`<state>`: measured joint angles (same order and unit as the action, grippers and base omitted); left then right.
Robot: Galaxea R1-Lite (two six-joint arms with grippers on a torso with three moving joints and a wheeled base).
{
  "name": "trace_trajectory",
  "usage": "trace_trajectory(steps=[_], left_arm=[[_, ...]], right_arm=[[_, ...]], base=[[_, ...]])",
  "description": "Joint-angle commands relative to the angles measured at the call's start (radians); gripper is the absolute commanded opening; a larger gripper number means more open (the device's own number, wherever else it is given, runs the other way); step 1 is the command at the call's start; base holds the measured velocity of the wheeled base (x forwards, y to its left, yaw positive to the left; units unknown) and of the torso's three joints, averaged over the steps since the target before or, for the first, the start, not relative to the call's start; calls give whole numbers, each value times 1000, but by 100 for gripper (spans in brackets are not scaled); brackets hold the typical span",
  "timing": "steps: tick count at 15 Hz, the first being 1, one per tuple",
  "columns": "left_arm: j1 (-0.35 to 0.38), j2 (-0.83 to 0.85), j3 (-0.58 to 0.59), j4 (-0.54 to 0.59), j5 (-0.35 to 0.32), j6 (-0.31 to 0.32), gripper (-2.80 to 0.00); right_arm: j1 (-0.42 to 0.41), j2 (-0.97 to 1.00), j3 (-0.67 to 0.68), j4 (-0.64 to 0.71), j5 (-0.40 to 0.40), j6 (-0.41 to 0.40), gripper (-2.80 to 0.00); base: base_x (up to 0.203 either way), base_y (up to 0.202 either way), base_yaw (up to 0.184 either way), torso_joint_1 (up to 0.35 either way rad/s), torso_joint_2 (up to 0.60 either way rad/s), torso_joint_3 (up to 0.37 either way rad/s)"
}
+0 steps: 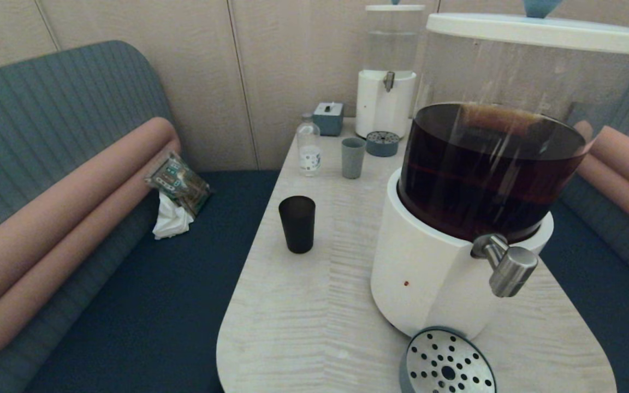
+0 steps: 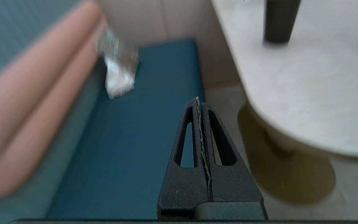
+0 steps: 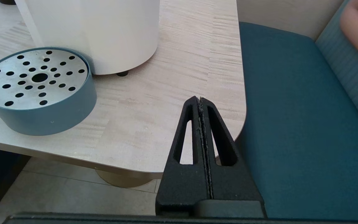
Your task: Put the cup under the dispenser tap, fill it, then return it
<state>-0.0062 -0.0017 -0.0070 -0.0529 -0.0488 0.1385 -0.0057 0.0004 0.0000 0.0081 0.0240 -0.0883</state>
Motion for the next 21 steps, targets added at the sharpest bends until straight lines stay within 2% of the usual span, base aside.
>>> trace_trajectory(steps=[1,3,5,7,12,17,20,21], left_arm=[[0,2,-10,47,20,-13,-280],[0,2,-16,78,22,-40,-280],[0,6,-45,190,21,-58,-280],[0,11,-51,201,24,-89,-280],[0,2,-30,133,27,-109,-280],[0,2,-28,129,27,-111,-280],[0,2,7,39,27,-112,-280],[0,2,7,42,27,-112,-280]], right_arm=[[0,-3,9,0,1,-1,-280],[0,-2,9,0,1,-2,-280],[0,-3,9,0,1,0,-280],[0,-3,9,0,2,-2,-280],[0,-2,9,0,1,-2,-280],[0,-3,9,1,1,-5,-280],[0,-2,9,-1,2,-5,-280],[0,-2,9,-2,-1,-10,-280]], base=[[0,0,0,0,0,0],[0,0,0,0,0,0],[0,0,0,0,0,0],[0,0,0,0,0,0],[0,0,0,0,0,0],[0,0,0,0,0,0],[0,0,0,0,0,0],[0,0,0,0,0,0]])
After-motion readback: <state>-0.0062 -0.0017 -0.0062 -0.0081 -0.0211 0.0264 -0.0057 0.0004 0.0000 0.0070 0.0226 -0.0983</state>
